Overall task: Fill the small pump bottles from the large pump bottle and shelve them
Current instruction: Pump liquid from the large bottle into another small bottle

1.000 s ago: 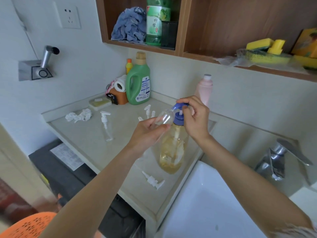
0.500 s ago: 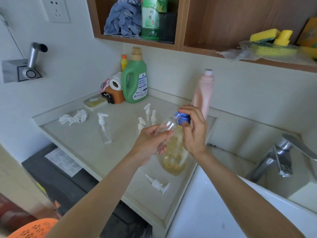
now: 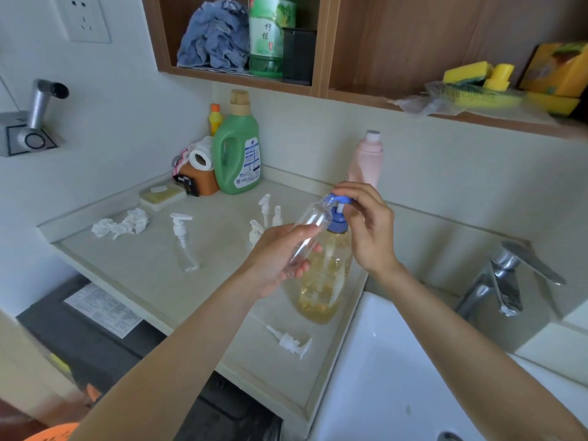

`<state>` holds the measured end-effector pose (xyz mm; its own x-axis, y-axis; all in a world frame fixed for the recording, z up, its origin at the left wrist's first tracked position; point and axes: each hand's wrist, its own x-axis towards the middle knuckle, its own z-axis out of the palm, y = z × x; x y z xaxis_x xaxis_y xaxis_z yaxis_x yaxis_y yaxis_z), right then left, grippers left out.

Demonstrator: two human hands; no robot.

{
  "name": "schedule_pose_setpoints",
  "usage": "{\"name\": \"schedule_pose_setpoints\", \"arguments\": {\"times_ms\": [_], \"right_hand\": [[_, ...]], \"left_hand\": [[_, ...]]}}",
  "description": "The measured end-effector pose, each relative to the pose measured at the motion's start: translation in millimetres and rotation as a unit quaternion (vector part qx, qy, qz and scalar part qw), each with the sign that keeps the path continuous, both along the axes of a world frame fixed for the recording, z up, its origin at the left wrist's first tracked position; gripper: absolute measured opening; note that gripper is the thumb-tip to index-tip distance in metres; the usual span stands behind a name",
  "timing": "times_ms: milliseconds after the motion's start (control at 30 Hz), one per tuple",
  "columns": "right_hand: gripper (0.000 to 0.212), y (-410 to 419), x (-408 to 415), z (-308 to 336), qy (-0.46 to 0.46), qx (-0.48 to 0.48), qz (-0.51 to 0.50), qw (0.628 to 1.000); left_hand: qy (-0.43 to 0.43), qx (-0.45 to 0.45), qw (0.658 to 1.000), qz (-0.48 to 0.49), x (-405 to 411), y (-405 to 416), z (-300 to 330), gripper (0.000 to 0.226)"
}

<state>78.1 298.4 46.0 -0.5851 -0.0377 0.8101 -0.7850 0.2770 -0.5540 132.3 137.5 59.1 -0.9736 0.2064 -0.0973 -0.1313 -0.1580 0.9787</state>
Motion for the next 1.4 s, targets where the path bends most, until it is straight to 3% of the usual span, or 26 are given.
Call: {"name": "schedule_pose_setpoints", "arguments": {"times_ms": [167, 400, 767, 1100, 1400], "right_hand": [[0.027, -4.0, -1.8, -7.7, 0.01, -0.014, -0.002, 1.0], [0.028, -11.8, -2.4, -25.4, 0.015, -0.019, -0.005, 1.0], [0.032, 12.9, 0.5, 12.3, -0.046, 0.044, 0.051, 0.997], [0.027, -4.1, 3.3, -12.6, 0.038, -0.028, -0.057, 0.997], [0.032, -15.3, 6.7, -12.7, 0.005, -0.006, -0.056, 0.998]], "left_hand": [[-0.013, 0.032, 0.999, -0.034, -2.6, -5.8, -1.6, 0.019], [-0.043, 0.038, 0.997, -0.058, -2.0, -12.3, -6.1, 0.033], [-0.046, 0.042, 0.997, -0.049, 3.0, -5.9, 10.8, 0.022], [-0.012, 0.034, 0.999, -0.027, 1.3, 1.1, 4.8, 0.015], [-0.017, 0.038, 0.999, 0.01, 7.0, 0.5, -4.2, 0.013]]}}
